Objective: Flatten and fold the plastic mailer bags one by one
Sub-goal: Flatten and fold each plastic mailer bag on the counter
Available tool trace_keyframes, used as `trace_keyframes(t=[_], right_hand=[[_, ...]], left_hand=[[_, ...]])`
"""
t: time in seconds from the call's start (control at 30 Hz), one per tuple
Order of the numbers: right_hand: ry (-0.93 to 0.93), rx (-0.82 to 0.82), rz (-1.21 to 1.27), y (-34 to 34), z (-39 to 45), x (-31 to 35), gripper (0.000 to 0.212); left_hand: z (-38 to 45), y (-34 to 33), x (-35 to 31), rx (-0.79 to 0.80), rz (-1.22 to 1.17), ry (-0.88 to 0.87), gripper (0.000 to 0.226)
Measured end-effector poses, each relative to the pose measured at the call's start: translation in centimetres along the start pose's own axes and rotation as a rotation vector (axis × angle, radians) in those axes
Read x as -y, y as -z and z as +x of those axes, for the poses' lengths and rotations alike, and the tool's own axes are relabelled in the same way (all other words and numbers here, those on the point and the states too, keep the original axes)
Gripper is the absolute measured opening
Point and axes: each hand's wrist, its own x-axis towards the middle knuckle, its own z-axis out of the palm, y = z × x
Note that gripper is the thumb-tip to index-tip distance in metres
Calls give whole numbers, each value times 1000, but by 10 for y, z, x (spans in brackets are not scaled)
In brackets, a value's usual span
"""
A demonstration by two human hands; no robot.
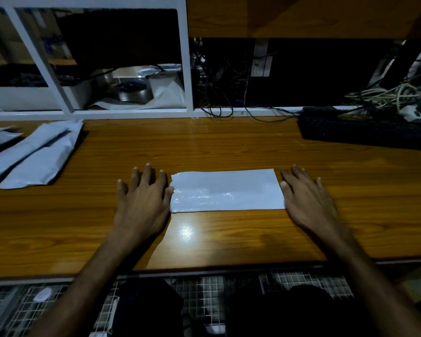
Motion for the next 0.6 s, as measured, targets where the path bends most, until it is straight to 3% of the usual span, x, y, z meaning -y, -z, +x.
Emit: trace_keyframes(t=[0.23,0.43,0.6], right_hand=[[109,-176,105,0,3,40,33],[220,-117,71,-20,37,97,36],[209,-48,19,-38,53,102,46]], left_hand=[[3,7,-43,-188,-120,-132,36],[44,-12,-105,-199,-183,-207,25],[66,-33,-116,-157,-169,-191,40]])
